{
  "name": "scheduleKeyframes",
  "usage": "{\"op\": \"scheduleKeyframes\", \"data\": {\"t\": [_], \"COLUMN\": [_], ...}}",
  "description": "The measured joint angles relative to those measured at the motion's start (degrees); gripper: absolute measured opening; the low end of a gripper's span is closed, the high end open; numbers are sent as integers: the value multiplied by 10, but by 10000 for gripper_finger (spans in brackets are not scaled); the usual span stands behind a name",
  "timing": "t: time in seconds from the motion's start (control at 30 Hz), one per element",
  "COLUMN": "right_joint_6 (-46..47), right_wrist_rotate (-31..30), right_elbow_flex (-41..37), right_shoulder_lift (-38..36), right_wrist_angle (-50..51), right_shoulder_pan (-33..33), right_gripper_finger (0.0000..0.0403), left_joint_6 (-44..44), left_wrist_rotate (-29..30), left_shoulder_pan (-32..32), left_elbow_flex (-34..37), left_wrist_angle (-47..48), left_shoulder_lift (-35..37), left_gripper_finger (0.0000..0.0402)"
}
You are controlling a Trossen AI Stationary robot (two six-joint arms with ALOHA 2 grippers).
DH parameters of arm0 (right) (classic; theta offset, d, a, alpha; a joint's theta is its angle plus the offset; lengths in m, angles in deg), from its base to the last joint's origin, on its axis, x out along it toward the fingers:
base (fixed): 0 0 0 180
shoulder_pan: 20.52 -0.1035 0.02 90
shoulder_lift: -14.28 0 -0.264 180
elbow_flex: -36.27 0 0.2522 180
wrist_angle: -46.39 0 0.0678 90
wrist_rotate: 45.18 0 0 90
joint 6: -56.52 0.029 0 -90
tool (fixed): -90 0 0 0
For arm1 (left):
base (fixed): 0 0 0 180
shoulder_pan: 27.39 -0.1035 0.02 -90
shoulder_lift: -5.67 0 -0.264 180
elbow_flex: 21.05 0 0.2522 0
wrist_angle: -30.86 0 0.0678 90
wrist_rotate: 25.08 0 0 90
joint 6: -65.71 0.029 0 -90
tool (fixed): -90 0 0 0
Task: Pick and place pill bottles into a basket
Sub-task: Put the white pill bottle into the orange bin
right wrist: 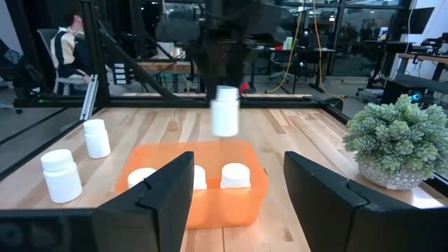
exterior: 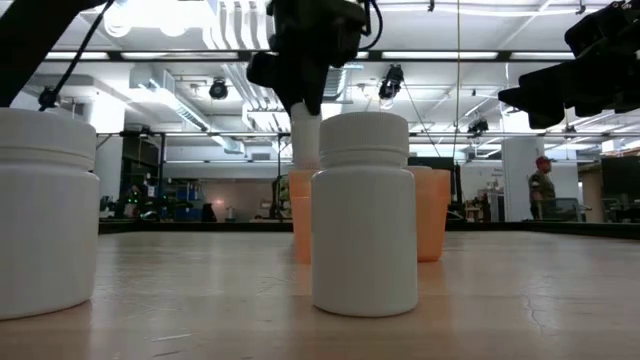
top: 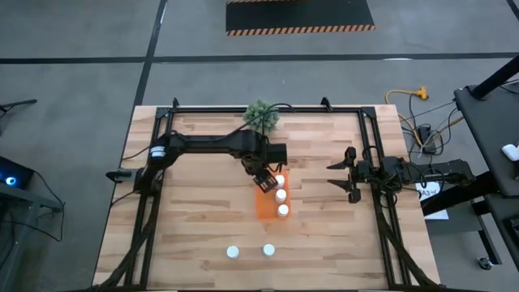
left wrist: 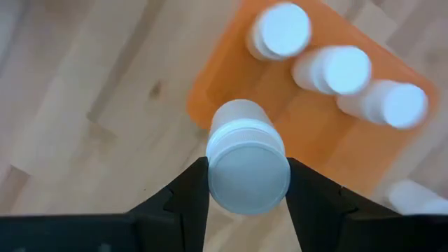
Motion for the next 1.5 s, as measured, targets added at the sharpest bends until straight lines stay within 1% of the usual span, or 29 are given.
{"op": "scheduleKeyframes", "data": {"t": [0.07,0.37,0.57,0.93,1.07,1.27,1.5], "right_joint_6": [0,-1,0,-1,0,-1,0], "right_wrist_rotate": [0,0,0,0,0,0,0], "right_elbow_flex": [0,0,0,0,0,0,0], "right_shoulder_lift": [0,0,0,0,0,0,0], "right_wrist_angle": [0,0,0,0,0,0,0], "right_shoulder_pan": [0,0,0,0,0,0,0], "right_gripper_finger": [210,210,210,210,210,210,210], "left_joint_6": [10,49,64,77,79,79,77], "left_wrist_rotate": [14,27,26,27,28,28,28], "left_shoulder_pan": [-5,-14,-14,-14,-14,-14,-14], "left_elbow_flex": [6,9,11,16,16,16,16], "left_wrist_angle": [-12,-66,-66,-73,-91,-97,-94], "left_shoulder_lift": [-4,-30,-59,-87,-97,-102,-102], "left_gripper_finger": [144,144,144,144,144,144,189]}}
